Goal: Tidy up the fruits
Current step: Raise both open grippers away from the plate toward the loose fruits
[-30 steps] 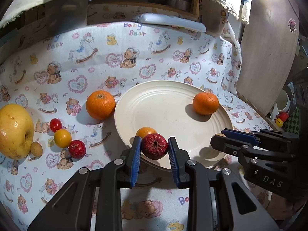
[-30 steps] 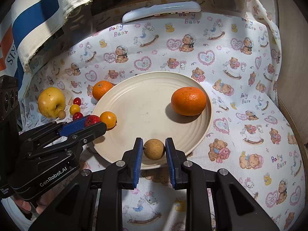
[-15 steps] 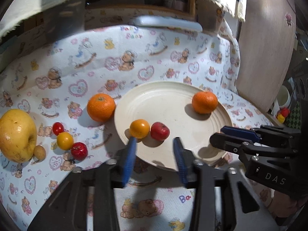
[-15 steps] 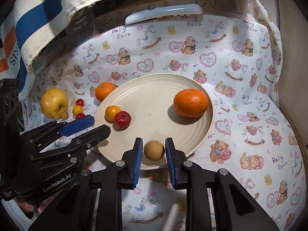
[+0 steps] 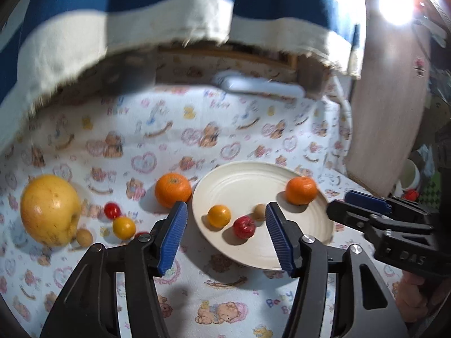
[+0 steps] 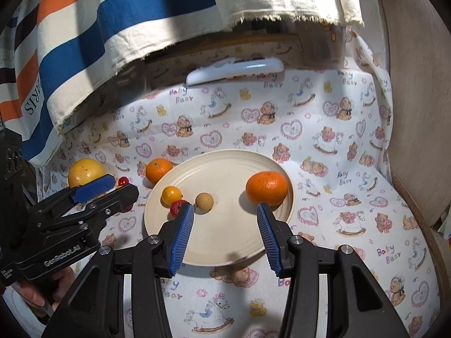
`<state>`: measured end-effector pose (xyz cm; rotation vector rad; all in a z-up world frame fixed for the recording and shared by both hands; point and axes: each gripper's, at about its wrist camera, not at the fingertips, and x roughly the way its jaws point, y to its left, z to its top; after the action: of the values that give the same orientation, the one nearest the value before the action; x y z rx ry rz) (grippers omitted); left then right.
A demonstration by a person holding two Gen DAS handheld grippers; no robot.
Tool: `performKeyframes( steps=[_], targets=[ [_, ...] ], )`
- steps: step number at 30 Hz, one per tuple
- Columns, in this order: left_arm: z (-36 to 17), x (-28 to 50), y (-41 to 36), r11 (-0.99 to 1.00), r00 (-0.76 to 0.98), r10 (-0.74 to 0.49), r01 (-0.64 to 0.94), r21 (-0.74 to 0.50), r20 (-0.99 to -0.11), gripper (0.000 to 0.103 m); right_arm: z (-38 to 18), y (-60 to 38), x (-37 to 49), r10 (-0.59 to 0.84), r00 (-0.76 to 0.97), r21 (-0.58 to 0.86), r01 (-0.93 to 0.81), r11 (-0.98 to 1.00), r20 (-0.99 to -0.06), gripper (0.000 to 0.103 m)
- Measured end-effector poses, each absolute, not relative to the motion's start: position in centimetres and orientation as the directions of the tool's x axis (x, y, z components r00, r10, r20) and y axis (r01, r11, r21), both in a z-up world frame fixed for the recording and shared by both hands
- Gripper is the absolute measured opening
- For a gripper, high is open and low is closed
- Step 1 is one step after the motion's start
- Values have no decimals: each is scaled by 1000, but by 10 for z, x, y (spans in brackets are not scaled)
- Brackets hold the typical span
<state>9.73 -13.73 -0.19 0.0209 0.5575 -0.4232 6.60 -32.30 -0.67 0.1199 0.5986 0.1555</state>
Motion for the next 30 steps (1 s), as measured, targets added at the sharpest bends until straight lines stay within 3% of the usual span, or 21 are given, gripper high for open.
performKeyframes(
  steps=[5,7,10,13,16,18,20,22,30],
  targets=[
    [28,75,-129,913,815,-391,403,-67,-429,64,2,-321,55,169,849,148,-108,983,-500,49],
    [39,64,-122,918,838,-380,393,-51,-393,73,7,-318,50,177,860,143,-123,982,-479,50],
    [50,49,-110,933,878,-343,360,-13,-335,83,14,-308,37,149,894,94,-120,988,-423,58],
    [57,38,-95,941,896,-327,338,-17,-302,93,17,-301,28,157,908,80,-137,987,-389,60],
    [62,30,-82,950,913,-304,314,-9,-271,99,18,-297,22,167,918,83,-147,986,-359,69],
    [63,26,-73,955,924,-286,296,3,-253,102,18,-296,20,164,924,79,-145,986,-346,69],
    [62,22,-64,961,935,-266,275,8,-235,102,18,-295,19,162,927,76,-144,987,-338,71],
    [59,21,-56,966,940,-246,257,16,-235,102,17,-295,18,161,931,83,-141,987,-328,85],
    [47,26,-18,983,947,-178,184,-1,-266,102,13,-293,18,142,941,67,-127,990,-308,87]
  ],
)
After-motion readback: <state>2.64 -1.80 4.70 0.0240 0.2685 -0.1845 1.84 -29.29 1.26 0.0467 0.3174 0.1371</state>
